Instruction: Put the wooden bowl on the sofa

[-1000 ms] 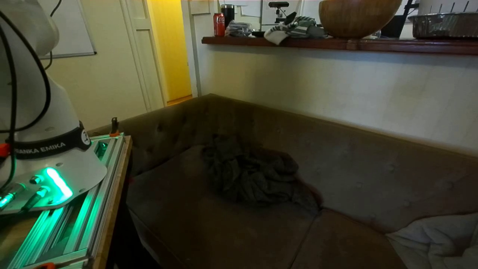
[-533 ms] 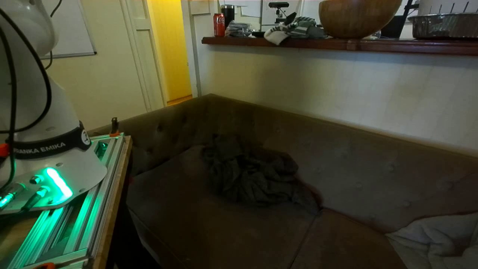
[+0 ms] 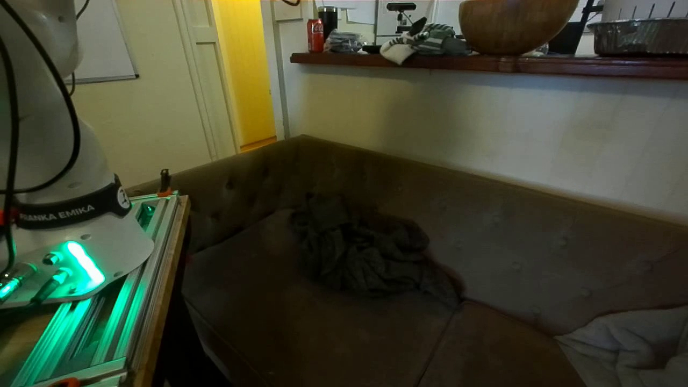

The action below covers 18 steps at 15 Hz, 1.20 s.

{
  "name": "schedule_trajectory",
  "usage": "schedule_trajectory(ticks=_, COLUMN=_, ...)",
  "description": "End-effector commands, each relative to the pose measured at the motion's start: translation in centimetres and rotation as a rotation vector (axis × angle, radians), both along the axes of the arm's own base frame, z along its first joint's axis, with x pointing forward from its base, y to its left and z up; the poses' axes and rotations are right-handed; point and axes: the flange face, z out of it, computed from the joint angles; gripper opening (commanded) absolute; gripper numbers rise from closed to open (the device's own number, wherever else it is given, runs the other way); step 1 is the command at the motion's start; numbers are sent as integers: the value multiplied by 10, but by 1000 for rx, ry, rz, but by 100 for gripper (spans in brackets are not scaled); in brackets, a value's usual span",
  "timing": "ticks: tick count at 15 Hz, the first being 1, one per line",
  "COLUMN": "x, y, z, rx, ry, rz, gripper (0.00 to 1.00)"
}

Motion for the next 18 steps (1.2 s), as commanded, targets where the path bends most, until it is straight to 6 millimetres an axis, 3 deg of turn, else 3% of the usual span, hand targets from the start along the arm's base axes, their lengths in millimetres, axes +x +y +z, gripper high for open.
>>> schedule_trajectory(ticks=1, x=0, y=0, z=0, rx=0, ry=0, rz=-1, gripper=100)
schedule_trajectory(ticks=5, x=14, y=2, z=-7, rx=83, ry=-65, rz=-65, gripper=100)
schedule_trajectory(ticks=8, x=38, y=9, z=-24, rx=193, ry=-136, rz=-124, gripper=100)
schedule_trajectory(ticks=13, x=63, y=19, z=-65, rx=278, ry=-98, rz=-138, gripper=100)
schedule_trajectory(ticks=18, x=80, y=29, z=-83, rx=290, ry=-110, rz=-116, gripper=100)
